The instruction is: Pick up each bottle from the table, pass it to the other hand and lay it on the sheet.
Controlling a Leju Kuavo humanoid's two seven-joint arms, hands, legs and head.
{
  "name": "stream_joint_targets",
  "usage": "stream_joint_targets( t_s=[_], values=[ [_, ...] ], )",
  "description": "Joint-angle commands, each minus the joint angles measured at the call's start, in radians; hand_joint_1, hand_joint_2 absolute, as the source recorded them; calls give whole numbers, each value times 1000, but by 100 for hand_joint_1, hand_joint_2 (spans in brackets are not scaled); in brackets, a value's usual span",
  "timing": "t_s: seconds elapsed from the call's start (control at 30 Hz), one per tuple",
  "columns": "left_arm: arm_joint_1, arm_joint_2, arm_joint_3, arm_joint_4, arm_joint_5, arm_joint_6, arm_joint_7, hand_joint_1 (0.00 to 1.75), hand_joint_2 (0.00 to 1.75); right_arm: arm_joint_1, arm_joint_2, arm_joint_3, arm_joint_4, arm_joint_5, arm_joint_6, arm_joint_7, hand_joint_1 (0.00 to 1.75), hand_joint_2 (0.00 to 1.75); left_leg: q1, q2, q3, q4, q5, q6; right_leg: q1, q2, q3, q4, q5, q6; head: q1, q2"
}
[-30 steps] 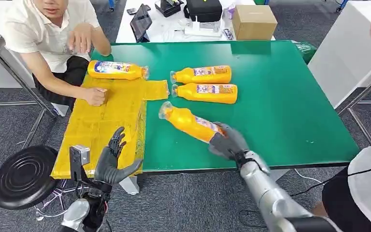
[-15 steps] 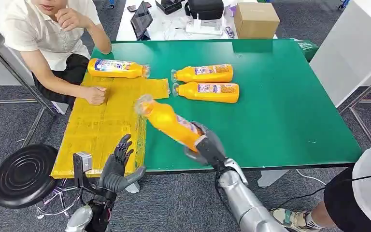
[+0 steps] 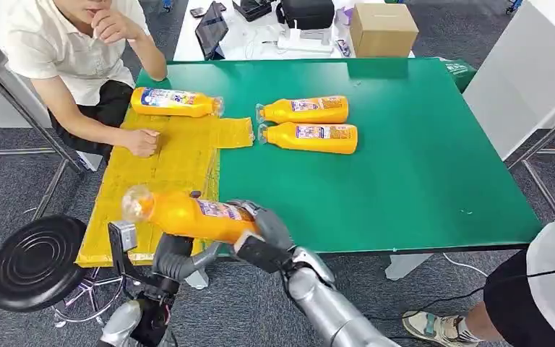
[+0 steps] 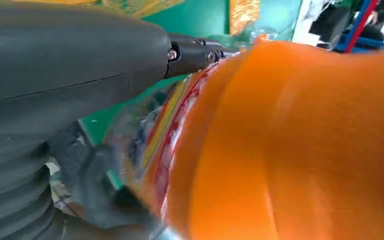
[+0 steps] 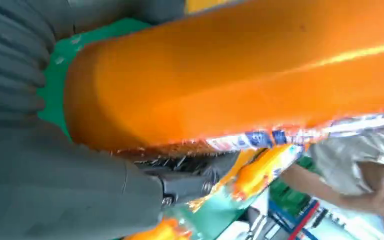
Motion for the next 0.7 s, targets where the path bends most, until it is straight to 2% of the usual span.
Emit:
stream_joint_targets(
  t_s=[0.03,0.2,0.23,0.27,0.3,0.47,0.5,0.53,0.57,0.7],
  values=[
    [-77,-11,-18,67,27,7,-2,0,175,-40,15,157,44,25,-39,19,175,175,0,0,1,-1,0,0,0,-1,2,-1,0,-1,0,0],
    [-92,-27,-15,66,45,10,-12,0,175,-43,23,176,43,10,-21,25,175,175,0,-1,1,0,0,-1,0,-1,1,0,-1,-1,0,0],
    [-94,-35,-10,63,76,7,-15,14,175,-45,22,187,48,-11,-14,26,175,175,0,-1,1,0,0,-1,0,-2,1,0,-1,-1,0,0],
    [-97,-36,-11,59,83,2,-19,89,175,-45,23,192,52,-12,-16,30,175,175,0,-2,1,0,0,-1,1,-3,2,0,-1,-1,0,0],
    [-97,-36,-14,46,86,-9,-37,175,175,-47,24,194,58,-16,-12,30,175,175,0,-2,1,0,0,-1,0,-2,1,0,-1,-1,0,0],
    [-92,-37,-18,10,135,-48,-53,175,175,-62,33,204,122,-49,-1,33,175,175,0,-1,1,0,0,-1,1,-2,2,0,-1,-1,0,0],
    [-92,-36,-20,7,133,-47,-52,175,175,-63,32,206,127,-51,-5,31,138,175,0,-1,1,0,0,-1,0,-2,2,0,-1,-1,0,0],
    [-90,-40,-15,2,165,-67,-54,175,175,-69,36,214,151,-55,-9,32,23,175,0,-1,1,0,0,0,0,-2,1,0,0,-1,0,0],
    [-89,-40,-14,0,171,-71,-56,175,175,-66,40,211,157,-63,-13,24,0,175,0,-1,0,0,0,0,0,-1,1,0,0,-1,0,0],
    [-86,-40,-12,-1,184,-82,-59,175,175,-62,45,220,165,-72,1,16,0,175,0,-1,1,0,0,-1,0,-2,2,0,-1,-1,0,0]
  ],
)
